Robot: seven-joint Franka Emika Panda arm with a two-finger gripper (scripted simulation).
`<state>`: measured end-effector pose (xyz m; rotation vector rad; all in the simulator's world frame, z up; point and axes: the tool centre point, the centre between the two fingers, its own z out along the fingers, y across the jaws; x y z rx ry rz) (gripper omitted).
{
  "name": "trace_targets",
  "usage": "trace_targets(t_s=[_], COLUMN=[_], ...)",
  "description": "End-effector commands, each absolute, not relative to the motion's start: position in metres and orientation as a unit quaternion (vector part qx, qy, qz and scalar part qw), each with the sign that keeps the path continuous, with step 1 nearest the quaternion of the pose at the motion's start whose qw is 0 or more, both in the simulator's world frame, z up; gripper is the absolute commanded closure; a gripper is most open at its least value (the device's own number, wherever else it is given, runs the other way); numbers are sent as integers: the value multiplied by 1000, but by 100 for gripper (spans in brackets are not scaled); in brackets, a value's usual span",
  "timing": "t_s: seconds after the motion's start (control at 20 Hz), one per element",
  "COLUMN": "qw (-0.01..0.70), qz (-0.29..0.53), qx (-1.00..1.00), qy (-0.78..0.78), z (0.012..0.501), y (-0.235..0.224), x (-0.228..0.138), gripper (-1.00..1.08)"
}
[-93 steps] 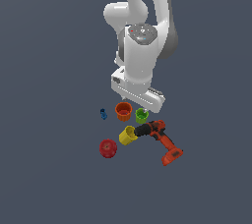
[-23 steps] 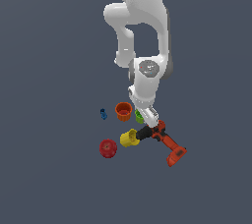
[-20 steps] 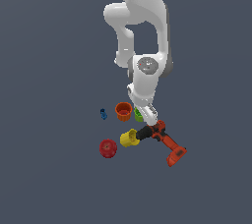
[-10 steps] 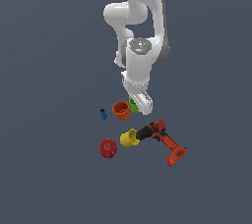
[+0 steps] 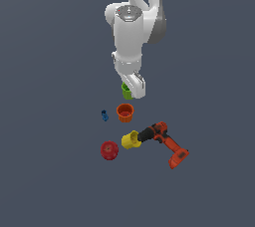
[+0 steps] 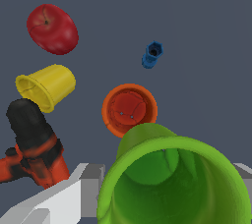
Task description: Pick up a designated object from a clutter of objects.
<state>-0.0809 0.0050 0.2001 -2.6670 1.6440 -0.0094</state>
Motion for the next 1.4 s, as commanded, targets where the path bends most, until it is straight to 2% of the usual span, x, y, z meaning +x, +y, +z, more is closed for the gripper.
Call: trace_targets(t_s=[0.0, 0.8, 1.35], qw=[4, 2, 0], qz=[-3, -1, 0], qx=[-851, -851, -851], qy=[525, 525, 525], z=[222, 357, 410], y=[-5, -72, -98], x=[-89, -134, -148], gripper=[108, 108, 108])
